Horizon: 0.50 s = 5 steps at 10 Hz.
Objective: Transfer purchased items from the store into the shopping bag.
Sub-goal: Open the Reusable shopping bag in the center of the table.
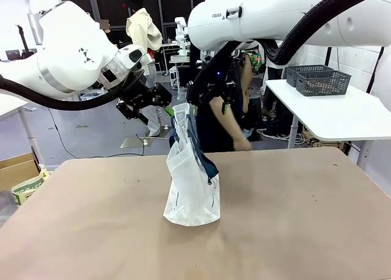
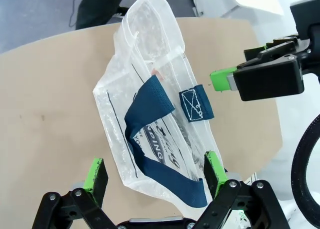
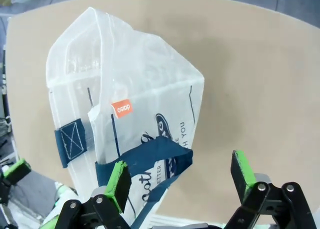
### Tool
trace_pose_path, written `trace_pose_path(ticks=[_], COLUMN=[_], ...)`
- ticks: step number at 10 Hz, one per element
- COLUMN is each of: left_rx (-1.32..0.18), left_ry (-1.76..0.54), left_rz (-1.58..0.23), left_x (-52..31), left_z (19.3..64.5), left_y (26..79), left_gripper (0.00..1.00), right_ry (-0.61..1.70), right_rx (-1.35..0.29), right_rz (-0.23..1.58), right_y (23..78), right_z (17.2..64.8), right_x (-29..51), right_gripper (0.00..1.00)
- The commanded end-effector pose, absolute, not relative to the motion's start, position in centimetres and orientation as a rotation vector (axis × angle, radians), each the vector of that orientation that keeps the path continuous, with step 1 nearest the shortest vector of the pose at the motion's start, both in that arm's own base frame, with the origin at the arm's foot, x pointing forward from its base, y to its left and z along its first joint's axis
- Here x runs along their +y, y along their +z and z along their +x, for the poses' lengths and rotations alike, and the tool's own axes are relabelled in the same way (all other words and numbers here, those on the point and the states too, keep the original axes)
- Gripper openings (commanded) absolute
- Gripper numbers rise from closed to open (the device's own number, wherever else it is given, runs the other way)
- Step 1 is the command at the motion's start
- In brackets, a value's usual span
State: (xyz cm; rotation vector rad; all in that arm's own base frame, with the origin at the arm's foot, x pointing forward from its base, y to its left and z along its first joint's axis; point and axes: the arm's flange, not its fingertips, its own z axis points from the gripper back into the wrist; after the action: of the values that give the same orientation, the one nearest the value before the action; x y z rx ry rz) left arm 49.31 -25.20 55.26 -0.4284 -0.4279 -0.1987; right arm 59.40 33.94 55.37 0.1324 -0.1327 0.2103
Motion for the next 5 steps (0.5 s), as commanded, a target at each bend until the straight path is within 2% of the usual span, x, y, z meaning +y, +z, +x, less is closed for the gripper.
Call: trace_pose_path(ticks=[1, 5], left_rx=[-0.400, -0.383], left_ry=[-0.164, -0.175], left_rz=[-0.421, -0.433], left_x=[-24.7, -25.0], left_z=[48.6, 48.7], left_y=[54.8, 54.0], left_gripper=[1.00, 1.00], right_ry=[0.184, 0.217], right_rx=[-0.120, -0.174], right_rz=[0.174, 0.180], right_y=[56.2, 57.6], right_z=[60.2, 59.7], right_x=[35.5, 36.9], right_gripper=[1.00, 1.00])
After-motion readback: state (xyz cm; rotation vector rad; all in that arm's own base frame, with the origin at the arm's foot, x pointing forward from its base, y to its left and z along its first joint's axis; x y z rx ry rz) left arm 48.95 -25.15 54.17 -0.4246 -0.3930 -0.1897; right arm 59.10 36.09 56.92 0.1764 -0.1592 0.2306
